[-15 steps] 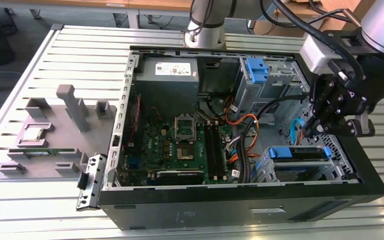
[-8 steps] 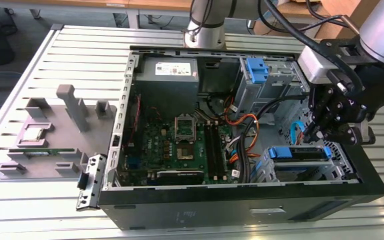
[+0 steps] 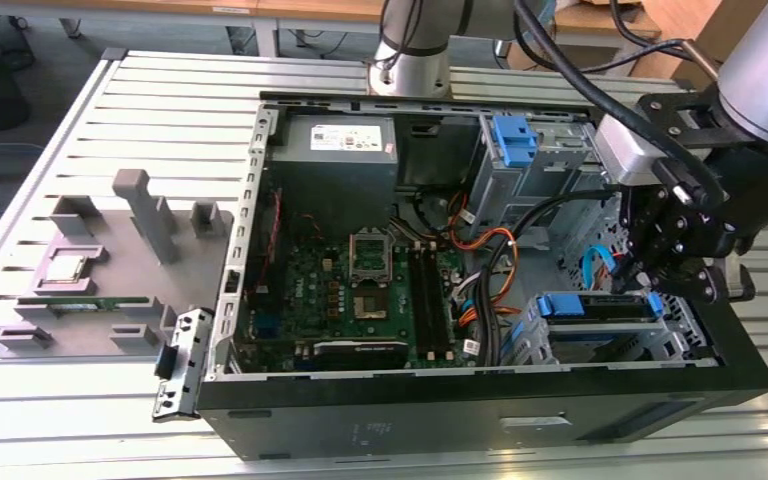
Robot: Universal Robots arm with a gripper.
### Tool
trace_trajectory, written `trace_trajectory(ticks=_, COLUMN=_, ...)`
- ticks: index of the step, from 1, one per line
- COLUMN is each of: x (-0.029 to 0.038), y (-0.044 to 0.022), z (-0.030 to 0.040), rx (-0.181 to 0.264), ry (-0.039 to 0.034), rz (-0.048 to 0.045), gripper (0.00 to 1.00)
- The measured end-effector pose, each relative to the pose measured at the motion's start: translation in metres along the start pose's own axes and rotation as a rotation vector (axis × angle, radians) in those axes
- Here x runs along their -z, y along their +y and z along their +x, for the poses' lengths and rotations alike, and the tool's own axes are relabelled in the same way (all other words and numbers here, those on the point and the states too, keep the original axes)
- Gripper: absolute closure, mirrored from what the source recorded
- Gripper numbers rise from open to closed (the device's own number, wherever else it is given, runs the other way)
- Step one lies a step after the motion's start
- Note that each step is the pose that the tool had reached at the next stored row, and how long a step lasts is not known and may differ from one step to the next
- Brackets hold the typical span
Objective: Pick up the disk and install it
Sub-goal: 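Insert the first disk wire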
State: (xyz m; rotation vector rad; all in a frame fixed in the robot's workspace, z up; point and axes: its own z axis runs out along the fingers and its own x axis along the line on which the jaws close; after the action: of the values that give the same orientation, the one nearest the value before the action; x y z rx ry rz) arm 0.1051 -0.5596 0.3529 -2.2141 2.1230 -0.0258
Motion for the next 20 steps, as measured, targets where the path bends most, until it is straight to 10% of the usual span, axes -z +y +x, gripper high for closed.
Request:
trace_trajectory(ticks=12, x=-0.0001, y=0.0065, z=0.0106, rx=-0.001, ry=-0.0431, rz=0.0295, gripper=0.84)
trace_trajectory(ticks=20, x=-0.0034, y=0.0144, z=0.0116, rx=0.003, ry=-0.0512, rz=0.0584, gripper=0.84)
